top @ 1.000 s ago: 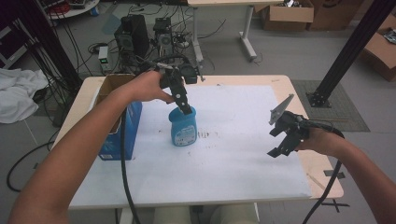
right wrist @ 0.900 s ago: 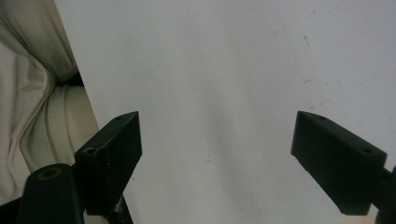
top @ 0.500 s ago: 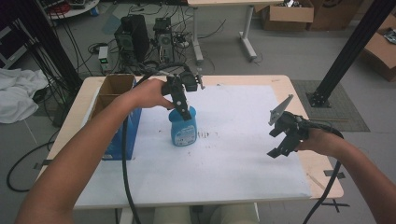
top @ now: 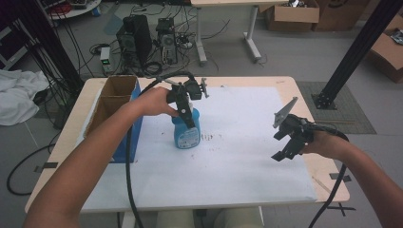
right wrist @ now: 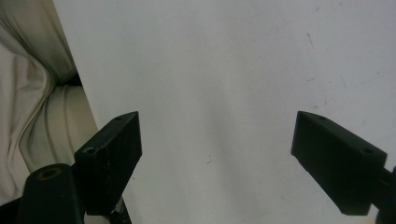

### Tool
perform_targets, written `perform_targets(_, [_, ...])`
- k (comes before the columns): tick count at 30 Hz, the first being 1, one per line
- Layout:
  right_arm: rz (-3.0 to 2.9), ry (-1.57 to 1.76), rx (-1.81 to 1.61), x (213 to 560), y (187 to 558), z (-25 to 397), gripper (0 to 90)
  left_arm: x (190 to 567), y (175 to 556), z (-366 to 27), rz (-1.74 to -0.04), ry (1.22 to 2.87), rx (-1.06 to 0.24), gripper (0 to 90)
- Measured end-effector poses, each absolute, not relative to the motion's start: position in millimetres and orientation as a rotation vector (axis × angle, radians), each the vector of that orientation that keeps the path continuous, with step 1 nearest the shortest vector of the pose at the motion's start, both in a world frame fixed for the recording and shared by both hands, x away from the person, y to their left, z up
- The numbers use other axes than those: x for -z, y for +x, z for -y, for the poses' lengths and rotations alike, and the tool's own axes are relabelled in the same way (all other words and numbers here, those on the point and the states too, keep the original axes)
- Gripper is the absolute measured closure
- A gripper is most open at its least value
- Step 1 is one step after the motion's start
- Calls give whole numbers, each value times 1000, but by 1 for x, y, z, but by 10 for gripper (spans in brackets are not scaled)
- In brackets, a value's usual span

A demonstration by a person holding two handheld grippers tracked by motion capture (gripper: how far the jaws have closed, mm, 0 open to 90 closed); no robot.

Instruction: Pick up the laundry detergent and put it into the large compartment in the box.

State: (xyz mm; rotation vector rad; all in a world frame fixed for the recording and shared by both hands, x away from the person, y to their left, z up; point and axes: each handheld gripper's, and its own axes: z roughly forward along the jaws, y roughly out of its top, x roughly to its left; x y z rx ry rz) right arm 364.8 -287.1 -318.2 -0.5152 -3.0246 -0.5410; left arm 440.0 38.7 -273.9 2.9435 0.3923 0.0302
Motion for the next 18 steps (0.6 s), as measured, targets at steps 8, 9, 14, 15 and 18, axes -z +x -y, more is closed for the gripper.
perform_targets(8, [3023, -515, 545, 319, 365, 288, 161, 285, 441, -38, -399, 2955, -22, 192])
perform_targets(9, [3023, -519, 544, 319, 365, 288, 161, 285, 441, -38, -400, 2954, -21, 192])
perform_targets(14, [3024, -514, 548, 320, 365, 287, 161, 291, 441, -37, -407, 2963, -11, 193])
perform_targets(15, [3022, -516, 547, 320, 365, 287, 161, 291, 441, -37, -398, 2965, -19, 193])
perform_targets(18, [3021, -519, 547, 319, 365, 287, 161, 292, 442, -37, -411, 2963, -9, 197])
